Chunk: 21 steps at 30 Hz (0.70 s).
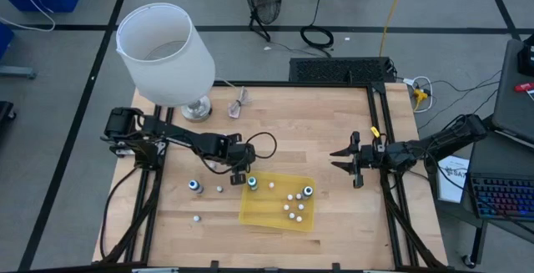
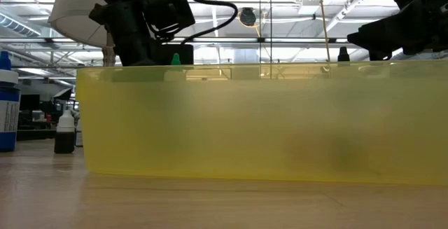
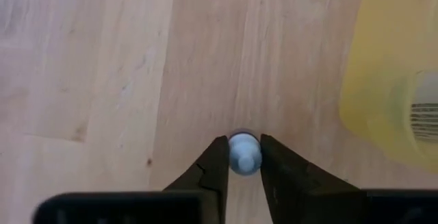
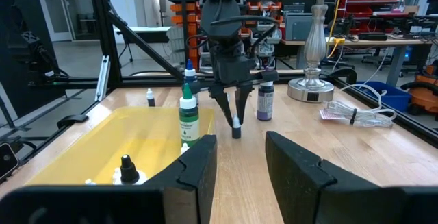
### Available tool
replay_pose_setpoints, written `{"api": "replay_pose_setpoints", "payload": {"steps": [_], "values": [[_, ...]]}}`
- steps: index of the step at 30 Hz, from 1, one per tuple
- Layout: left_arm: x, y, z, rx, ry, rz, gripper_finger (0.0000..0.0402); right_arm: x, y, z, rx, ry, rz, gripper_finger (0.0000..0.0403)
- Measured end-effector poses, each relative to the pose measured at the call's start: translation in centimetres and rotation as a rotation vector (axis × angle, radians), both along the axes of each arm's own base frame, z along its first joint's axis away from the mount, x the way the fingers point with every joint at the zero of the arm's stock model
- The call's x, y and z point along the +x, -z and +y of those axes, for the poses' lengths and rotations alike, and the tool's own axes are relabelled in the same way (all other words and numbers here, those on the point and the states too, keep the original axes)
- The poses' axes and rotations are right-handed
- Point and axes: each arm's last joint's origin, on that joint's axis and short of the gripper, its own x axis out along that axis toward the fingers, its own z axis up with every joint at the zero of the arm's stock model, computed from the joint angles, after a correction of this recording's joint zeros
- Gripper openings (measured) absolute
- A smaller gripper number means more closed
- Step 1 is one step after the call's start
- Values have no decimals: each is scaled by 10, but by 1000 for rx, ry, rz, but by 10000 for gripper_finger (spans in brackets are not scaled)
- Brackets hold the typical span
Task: Pick & Place food coloring
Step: Put the small dark blue food coloring bottle into the yellow container
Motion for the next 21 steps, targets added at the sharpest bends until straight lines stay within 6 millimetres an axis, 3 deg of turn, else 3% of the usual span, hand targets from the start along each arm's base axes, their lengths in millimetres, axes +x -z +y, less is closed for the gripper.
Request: {"api": "replay_pose_setpoints", "payload": {"steps": [14, 21], "values": [[-1, -4, 1, 31, -7, 32, 58, 0, 0, 0, 0, 0, 1, 114], [9, -39, -5, 120, 4, 73, 58, 0, 0, 0, 0, 0, 0, 114]]}}
